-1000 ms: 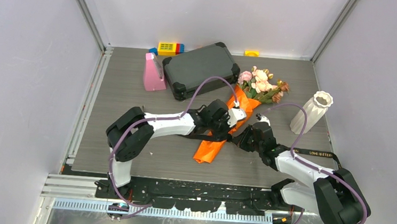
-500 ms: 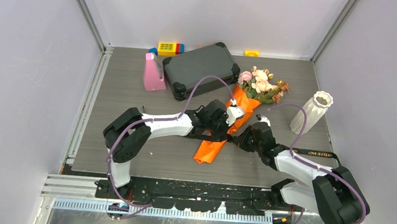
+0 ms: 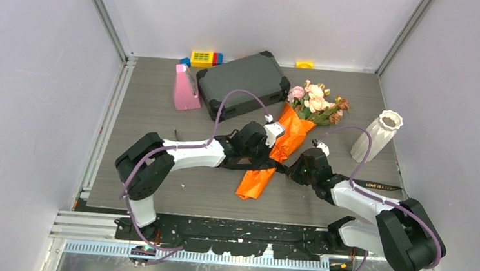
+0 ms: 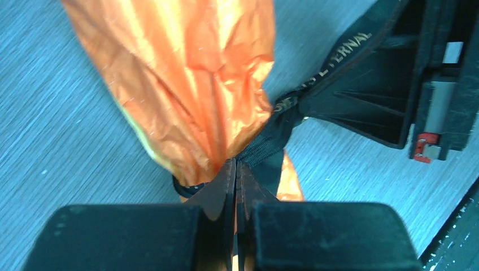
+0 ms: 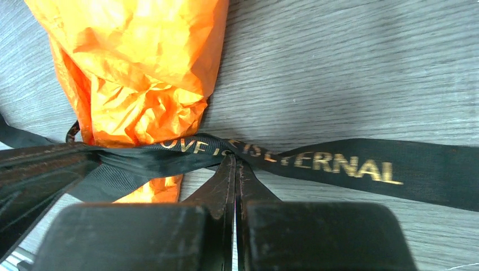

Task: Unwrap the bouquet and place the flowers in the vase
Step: Untie the ribbon from the wrapping paper.

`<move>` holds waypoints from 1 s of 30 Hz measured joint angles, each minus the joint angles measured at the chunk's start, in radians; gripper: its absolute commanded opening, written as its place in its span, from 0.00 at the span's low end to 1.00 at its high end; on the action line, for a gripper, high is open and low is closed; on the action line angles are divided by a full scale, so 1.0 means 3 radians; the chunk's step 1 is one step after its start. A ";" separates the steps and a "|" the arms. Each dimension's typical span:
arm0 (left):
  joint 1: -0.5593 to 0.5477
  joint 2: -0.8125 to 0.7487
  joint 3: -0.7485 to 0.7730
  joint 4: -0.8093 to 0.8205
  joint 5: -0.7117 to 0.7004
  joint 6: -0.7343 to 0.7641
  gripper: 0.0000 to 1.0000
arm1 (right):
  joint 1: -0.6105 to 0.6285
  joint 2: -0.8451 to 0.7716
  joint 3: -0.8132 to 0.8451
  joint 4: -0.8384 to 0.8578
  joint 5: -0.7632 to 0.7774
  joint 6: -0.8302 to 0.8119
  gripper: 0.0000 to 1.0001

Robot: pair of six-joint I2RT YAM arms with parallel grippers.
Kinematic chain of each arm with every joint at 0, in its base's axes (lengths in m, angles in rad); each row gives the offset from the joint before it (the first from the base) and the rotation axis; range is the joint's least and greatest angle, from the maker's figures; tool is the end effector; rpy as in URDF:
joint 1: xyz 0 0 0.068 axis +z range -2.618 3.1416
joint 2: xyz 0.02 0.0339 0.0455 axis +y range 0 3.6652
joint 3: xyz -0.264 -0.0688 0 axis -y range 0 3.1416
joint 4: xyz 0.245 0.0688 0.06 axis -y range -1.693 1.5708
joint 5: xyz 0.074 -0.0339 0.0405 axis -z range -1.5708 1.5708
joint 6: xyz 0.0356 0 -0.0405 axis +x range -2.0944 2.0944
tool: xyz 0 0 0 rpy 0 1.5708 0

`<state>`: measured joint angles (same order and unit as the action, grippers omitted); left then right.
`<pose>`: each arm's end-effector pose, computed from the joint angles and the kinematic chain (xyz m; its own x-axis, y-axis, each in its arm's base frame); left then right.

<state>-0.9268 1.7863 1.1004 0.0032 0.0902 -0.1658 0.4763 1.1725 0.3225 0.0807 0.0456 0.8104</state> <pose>0.2310 -0.3130 0.1936 -0.5120 0.4081 -0.7559 0.7644 0.6179 -0.1841 0.1812 0.0917 0.1362 -0.7369 0.4343 -0.5181 0.1523 0.8533 0.4987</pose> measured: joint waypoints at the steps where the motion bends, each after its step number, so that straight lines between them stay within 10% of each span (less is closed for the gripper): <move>1: 0.0013 -0.0024 -0.0033 0.0023 -0.0043 -0.0043 0.00 | 0.0000 0.0004 0.0004 0.0000 0.0013 0.0005 0.00; 19: 0.0635 -0.0375 -0.0848 0.0544 -0.0384 -0.1277 0.05 | 0.0000 0.0142 0.0099 0.0003 0.0150 0.0093 0.00; 30: 0.0735 -0.0568 -0.1137 0.0649 -0.0159 -0.1298 0.59 | 0.0000 0.0197 0.0145 0.0001 0.0158 0.0114 0.00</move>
<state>-0.7063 1.6157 0.7593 0.1978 0.0425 -0.5552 0.4763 1.2316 0.3660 0.0811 0.0929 0.8448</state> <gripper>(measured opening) 0.536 0.025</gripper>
